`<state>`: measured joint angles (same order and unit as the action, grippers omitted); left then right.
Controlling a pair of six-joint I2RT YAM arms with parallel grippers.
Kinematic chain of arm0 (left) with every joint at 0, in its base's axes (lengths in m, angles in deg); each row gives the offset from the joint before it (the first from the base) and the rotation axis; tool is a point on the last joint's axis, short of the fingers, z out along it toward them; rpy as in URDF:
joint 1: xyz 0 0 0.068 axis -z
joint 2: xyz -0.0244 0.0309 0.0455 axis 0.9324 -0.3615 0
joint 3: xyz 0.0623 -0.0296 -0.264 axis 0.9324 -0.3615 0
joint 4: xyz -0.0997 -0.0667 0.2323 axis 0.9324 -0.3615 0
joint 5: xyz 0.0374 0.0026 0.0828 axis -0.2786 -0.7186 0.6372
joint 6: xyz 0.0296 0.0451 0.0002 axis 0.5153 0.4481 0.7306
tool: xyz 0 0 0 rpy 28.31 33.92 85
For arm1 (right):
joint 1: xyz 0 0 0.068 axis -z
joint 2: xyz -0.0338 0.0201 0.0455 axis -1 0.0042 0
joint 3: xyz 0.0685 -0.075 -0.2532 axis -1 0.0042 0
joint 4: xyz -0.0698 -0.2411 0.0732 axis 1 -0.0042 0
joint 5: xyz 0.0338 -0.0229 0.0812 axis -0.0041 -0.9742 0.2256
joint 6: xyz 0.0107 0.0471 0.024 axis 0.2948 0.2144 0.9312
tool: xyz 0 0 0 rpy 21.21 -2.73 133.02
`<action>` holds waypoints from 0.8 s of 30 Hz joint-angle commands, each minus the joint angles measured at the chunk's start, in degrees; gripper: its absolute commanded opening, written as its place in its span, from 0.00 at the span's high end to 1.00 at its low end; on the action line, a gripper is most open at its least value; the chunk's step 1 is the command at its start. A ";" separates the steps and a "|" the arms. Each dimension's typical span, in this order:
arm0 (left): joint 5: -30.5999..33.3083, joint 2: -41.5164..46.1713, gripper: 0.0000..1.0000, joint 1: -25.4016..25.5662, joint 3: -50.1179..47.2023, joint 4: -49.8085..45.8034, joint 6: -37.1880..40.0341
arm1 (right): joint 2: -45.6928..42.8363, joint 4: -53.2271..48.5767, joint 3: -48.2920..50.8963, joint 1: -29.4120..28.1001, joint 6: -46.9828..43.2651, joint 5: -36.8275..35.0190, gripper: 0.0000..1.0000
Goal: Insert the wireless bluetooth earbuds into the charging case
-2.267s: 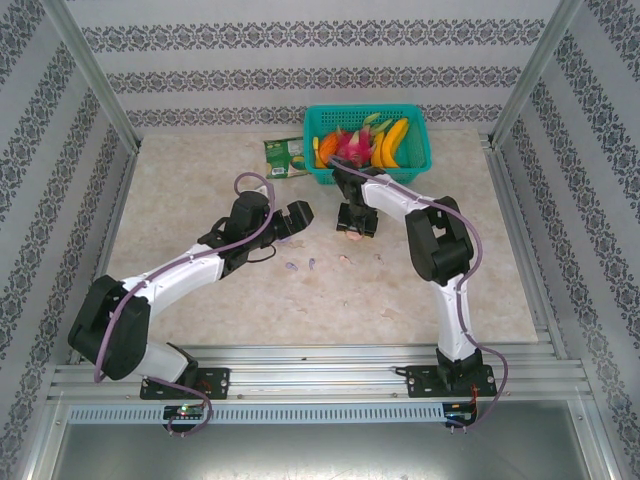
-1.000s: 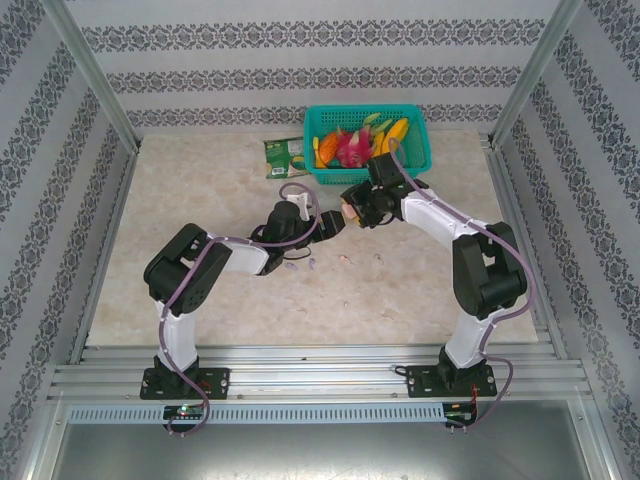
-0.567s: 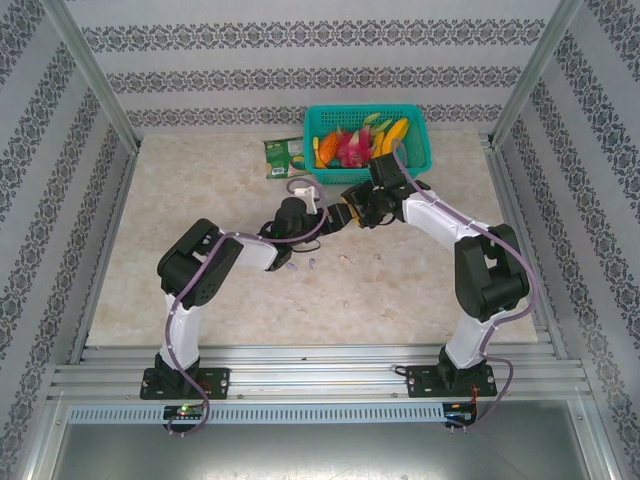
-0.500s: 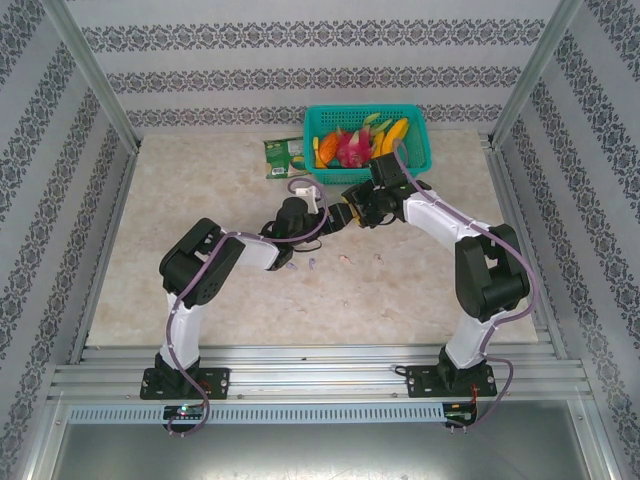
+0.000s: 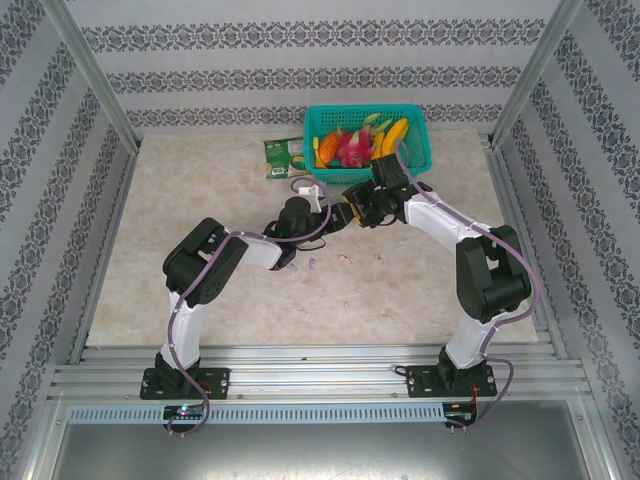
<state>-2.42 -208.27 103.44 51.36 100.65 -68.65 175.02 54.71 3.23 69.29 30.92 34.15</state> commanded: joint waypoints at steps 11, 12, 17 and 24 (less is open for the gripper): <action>3.66 -2.48 0.75 1.05 1.61 7.91 -3.17 | -3.34 -0.76 1.78 0.21 0.57 1.63 0.52; 3.86 -2.66 0.77 1.05 1.53 8.40 -3.53 | -3.38 -0.61 1.82 0.25 0.61 1.63 0.51; 3.68 -2.63 0.85 1.14 1.38 9.36 -4.27 | -3.91 -0.33 1.82 0.77 0.77 1.61 0.45; 2.94 -2.10 0.89 1.14 0.14 9.52 -4.69 | -5.22 -0.60 0.81 2.64 0.16 2.01 0.29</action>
<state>-0.41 -210.28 104.54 51.97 106.29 -71.95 172.44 54.86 4.35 70.86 31.10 34.96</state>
